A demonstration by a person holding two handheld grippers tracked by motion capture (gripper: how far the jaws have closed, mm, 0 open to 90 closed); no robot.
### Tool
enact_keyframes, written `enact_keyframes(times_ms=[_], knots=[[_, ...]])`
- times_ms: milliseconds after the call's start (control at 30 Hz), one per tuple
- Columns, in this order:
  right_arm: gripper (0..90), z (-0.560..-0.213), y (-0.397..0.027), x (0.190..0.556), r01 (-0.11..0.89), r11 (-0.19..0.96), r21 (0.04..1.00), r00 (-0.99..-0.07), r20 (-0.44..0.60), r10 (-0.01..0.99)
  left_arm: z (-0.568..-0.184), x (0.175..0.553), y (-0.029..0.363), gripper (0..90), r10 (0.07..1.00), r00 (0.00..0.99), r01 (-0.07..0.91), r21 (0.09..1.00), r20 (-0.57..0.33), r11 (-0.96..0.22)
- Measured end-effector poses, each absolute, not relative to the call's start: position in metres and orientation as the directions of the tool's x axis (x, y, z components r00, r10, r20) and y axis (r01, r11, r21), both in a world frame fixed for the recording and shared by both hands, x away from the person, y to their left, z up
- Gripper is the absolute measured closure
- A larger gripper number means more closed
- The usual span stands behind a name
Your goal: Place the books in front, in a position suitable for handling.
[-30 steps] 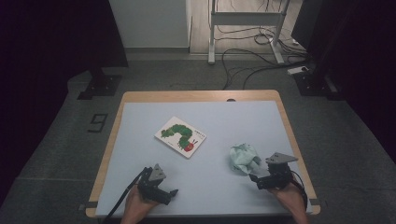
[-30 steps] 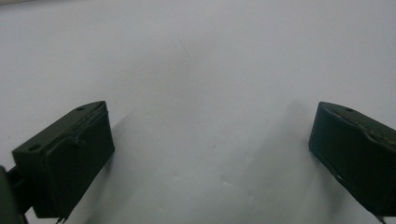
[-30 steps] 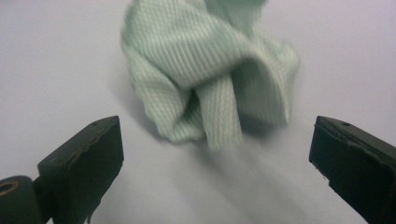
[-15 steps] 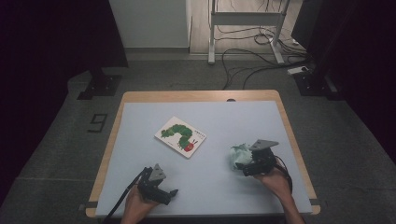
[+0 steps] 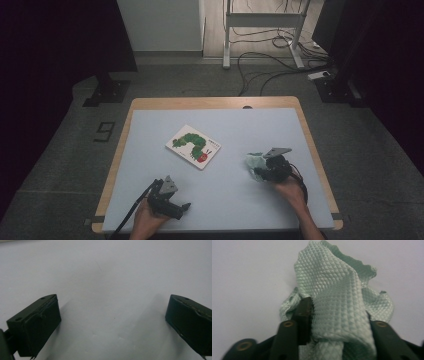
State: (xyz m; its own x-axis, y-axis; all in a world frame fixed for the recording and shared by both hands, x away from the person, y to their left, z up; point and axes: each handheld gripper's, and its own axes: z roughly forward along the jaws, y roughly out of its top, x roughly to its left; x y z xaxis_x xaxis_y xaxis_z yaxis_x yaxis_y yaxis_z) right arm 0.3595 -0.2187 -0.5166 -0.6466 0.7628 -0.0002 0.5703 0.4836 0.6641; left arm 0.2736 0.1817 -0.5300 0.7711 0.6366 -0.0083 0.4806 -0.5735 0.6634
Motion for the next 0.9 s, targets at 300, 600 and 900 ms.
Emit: enact_keyframes(times_ms=[300, 600, 900], knots=[[69.8, -0.495, -0.235, 0.339, 0.535, 0.451, 0.714, -0.652, 0.01, 0.758, -0.53, 0.274, 0.182, 0.0, 0.637, 0.771, 0.482, 0.662, -0.009, -0.574], [69.2, -0.481, -0.259, 0.309, 0.537, 0.449, 0.715, -0.646, 0.006, 0.763, -0.53, 0.274, 0.182, 0.0, 0.637, 0.771, 0.484, 0.662, -0.012, -0.572], [66.4, -0.495, -0.285, 0.277, 0.57, 0.43, 0.7, -0.615, 0.016, 0.788, -0.53, 0.274, 0.182, 0.0, 0.637, 0.771, 0.484, 0.662, -0.013, -0.573]])
